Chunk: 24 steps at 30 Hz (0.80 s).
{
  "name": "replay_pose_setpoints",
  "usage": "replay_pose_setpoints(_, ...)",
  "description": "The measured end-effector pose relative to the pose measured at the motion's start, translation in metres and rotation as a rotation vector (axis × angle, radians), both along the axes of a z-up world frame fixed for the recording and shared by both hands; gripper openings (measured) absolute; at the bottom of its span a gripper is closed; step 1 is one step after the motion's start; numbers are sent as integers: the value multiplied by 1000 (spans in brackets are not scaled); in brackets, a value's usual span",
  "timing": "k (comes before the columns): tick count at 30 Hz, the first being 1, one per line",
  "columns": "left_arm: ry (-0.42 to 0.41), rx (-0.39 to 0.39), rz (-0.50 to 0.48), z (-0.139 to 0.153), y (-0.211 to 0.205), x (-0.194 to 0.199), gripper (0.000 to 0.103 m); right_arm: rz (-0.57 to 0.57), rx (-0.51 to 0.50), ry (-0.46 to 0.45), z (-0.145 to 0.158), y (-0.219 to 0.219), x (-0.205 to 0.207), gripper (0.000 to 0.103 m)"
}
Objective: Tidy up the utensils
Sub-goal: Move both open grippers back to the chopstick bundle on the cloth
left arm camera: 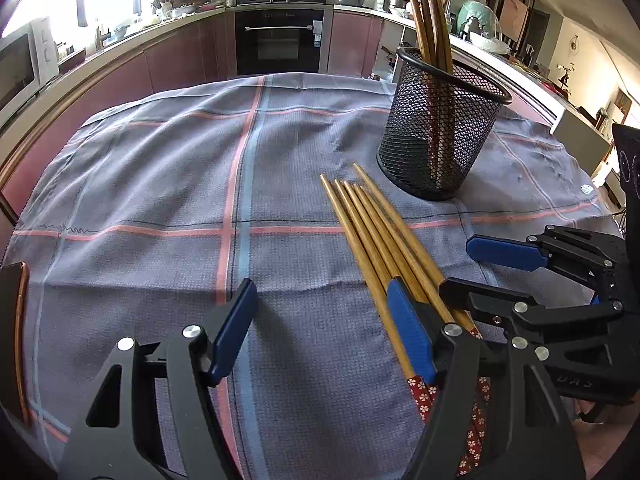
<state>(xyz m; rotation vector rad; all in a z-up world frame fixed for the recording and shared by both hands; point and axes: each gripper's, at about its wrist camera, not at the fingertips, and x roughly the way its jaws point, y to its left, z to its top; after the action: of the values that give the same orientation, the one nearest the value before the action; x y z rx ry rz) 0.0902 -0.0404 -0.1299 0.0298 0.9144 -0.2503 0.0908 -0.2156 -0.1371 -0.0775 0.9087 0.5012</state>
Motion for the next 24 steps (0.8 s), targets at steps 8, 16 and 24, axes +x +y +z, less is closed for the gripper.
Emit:
replay_pose_setpoints(8, 7, -7, -2, -1, 2, 1, 68, -1, -5, -3, 0, -2, -1, 41)
replay_pose_setpoints(16, 13, -20, -12, -1, 5, 3, 66, -8, -4, -1, 0, -4, 1, 41)
replay_pose_setpoints(24, 21, -26, -14, -1, 8, 5, 61, -5, -13, 0, 0, -2, 1, 40)
